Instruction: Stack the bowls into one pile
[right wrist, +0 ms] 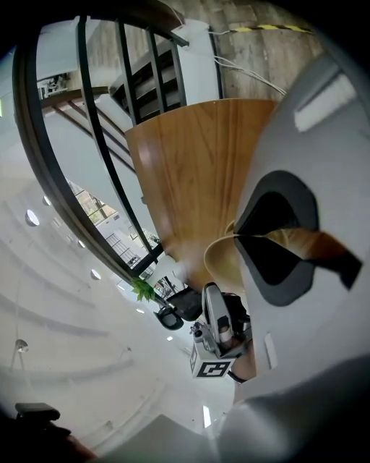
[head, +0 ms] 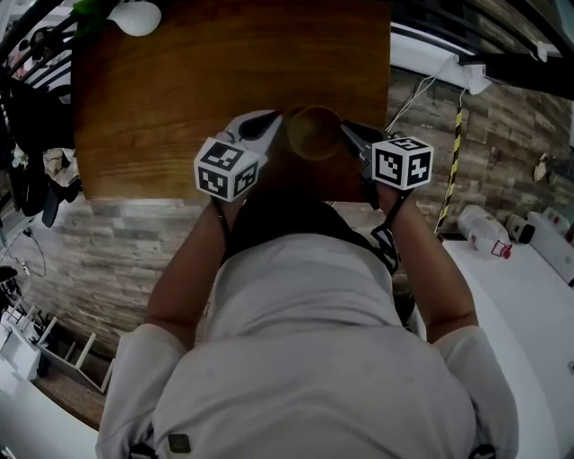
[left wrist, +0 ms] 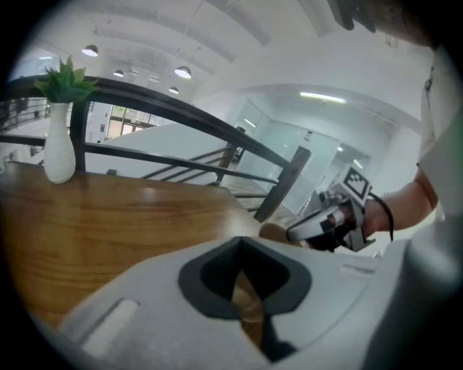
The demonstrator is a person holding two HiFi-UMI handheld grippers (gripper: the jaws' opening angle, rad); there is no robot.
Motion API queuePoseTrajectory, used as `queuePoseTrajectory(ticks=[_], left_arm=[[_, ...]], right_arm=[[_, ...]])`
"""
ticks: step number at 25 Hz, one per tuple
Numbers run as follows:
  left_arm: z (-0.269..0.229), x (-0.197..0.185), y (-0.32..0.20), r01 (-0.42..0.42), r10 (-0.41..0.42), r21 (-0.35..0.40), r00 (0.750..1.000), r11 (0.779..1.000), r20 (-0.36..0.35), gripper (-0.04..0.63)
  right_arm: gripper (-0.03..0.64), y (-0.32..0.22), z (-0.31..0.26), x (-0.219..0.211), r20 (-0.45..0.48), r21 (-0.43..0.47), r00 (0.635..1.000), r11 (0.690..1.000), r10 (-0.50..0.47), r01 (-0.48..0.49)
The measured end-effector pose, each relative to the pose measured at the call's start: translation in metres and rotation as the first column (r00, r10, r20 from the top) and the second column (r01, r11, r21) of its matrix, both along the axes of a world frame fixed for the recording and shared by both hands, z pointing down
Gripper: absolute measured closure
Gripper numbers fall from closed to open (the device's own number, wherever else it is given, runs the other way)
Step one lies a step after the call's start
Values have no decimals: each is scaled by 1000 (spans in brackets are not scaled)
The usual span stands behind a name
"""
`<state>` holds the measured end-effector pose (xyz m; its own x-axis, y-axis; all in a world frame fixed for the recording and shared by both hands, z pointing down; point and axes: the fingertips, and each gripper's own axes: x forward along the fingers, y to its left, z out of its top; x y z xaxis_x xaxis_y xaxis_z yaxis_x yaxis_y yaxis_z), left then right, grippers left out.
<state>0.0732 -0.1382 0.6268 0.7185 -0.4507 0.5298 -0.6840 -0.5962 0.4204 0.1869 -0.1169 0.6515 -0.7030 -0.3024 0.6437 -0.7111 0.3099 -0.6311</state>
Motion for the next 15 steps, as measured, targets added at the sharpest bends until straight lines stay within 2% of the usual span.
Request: queuePoseTrajectory(ticks=[15], left_arm=[[23, 2, -7, -4, 4, -45, 1000, 999, -5, 591]], right_arm=[[591, 2, 40, -18, 7, -76, 998, 995, -57, 57]])
